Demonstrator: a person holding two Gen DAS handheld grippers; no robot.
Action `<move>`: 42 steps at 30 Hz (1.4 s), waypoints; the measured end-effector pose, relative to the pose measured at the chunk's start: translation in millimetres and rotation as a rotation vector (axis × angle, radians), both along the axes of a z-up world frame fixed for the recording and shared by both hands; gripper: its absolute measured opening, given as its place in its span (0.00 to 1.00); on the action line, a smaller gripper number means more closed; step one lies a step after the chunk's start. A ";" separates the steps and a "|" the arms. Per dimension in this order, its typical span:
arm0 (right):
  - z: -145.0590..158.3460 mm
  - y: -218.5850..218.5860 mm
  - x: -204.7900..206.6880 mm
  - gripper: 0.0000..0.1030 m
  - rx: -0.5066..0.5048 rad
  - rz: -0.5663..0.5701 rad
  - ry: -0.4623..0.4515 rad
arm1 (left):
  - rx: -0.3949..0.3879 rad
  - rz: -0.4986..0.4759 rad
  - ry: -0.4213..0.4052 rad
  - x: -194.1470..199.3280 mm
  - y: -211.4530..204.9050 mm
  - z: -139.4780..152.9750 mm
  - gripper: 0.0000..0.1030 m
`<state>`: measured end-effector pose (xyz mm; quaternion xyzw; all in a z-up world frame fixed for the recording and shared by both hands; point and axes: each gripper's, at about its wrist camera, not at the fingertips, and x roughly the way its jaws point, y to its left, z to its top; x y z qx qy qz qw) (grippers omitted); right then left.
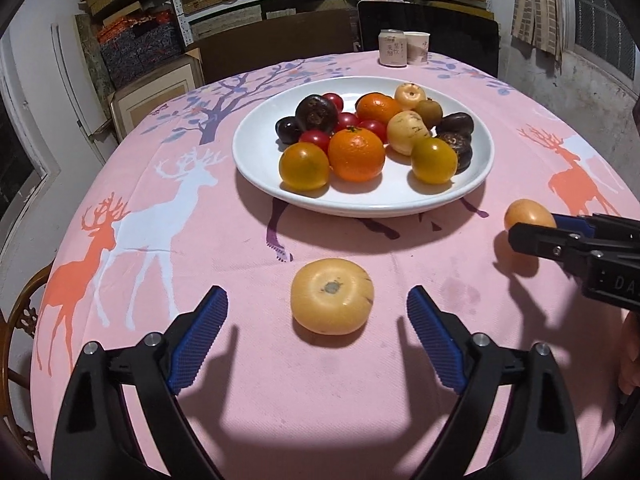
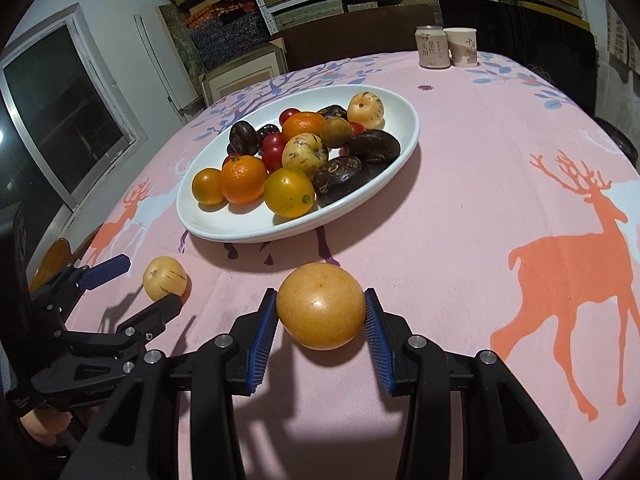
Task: Organize fruits
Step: 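Carry the potato and yellow-orange fruit onto the white plate and open both grippers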
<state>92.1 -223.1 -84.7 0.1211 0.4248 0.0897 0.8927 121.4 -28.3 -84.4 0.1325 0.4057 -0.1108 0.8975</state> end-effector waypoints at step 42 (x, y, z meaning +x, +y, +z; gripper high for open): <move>107.8 -14.4 1.7 0.42 0.005 0.084 -0.193 | -0.188 -0.120 -0.065 -7.9 -14.8 66.1 0.40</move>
